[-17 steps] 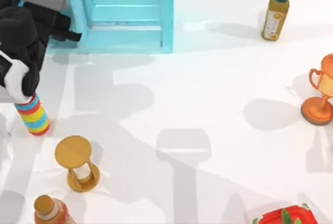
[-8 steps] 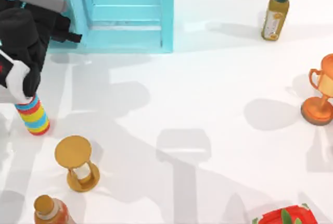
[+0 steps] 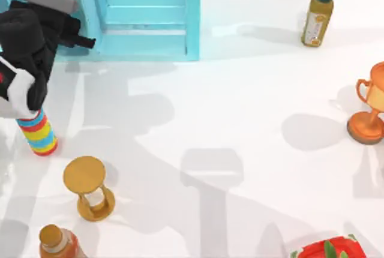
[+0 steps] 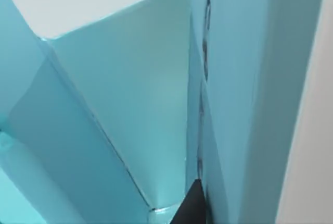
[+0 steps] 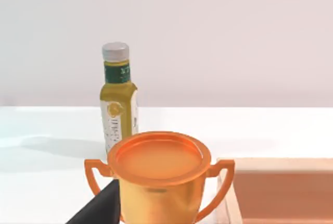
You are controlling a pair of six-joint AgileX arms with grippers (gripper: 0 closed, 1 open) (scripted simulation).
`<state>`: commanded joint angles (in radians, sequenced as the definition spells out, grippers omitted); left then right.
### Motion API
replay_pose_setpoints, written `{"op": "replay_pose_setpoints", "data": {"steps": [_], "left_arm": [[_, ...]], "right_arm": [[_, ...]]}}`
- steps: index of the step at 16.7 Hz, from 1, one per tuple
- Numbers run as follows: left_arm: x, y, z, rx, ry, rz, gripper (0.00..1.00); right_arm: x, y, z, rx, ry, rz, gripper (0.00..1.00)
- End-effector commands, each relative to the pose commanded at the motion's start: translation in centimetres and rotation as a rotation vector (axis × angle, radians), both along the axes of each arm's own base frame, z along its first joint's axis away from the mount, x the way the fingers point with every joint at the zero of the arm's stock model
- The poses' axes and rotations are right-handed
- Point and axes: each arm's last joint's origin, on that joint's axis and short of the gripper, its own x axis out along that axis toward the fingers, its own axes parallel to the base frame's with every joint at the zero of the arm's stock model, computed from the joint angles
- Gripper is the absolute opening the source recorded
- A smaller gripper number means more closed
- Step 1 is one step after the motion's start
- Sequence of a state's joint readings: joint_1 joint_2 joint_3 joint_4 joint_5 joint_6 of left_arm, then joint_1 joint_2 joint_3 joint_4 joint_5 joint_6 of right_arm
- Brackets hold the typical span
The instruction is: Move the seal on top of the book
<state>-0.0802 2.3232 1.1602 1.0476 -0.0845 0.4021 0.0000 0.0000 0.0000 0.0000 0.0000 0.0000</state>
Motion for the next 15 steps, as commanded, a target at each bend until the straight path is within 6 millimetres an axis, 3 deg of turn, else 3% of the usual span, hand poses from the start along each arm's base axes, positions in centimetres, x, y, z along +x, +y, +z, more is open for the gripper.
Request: {"op": "replay_pose_setpoints", "data": {"steps": [2,3,12,15], "left_arm": [[0.00,0.00,0.00,0.000,0.000,0.000,0.02],[0.00,0.00,0.00,0.000,0.000,0.000,0.00],[-0.10,0.23,-0.18,0.004,0.008,0.005,0.00],[-0.74,0.12,0.79,0.000,0.035,0.002,0.00]], "right_arm": [[0.00,0.00,0.00,0.000,0.000,0.000,1.00],[0.00,0.00,0.00,0.000,0.000,0.000,1.00],[0.00,0.00,0.00,0.000,0.000,0.000,1.00],[0.00,0.00,0.00,0.000,0.000,0.000,1.00]]}}
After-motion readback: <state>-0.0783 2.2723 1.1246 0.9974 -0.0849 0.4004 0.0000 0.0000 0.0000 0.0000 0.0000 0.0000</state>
